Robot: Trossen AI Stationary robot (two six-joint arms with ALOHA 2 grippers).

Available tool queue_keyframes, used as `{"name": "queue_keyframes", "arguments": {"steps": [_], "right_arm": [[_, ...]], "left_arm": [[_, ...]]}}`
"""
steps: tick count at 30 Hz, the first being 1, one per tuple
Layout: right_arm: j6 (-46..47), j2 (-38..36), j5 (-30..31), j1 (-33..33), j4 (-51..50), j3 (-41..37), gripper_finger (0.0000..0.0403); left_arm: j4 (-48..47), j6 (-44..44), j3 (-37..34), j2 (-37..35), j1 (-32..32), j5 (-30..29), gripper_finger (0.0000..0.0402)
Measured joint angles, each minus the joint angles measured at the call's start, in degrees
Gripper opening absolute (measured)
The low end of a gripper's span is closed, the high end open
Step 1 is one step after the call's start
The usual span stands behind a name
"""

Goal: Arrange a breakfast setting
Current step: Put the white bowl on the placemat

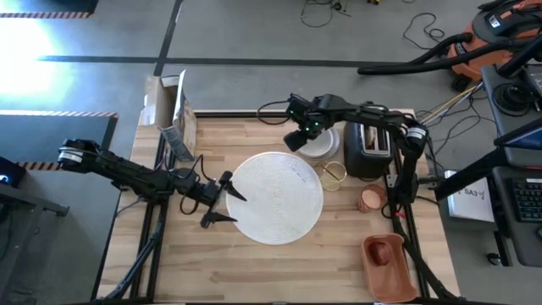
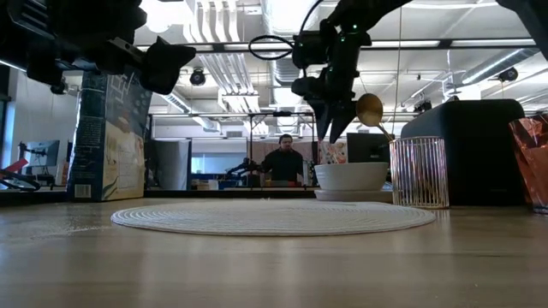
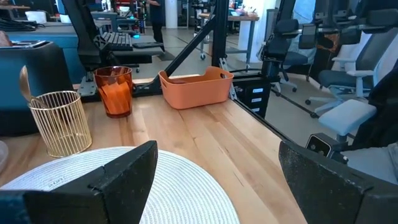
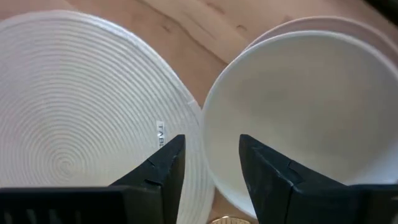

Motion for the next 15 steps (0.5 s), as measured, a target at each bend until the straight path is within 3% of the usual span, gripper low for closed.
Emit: {"name": "queue_keyframes", "arguments": {"steps": [15], "right_arm": [[0.6,4.3,-0.2,2.3,-0.9,0.5,0.015]], "left_arm": [[0.2,0.0,-0.1,0.0,0.0,1.2,0.0317]]}}
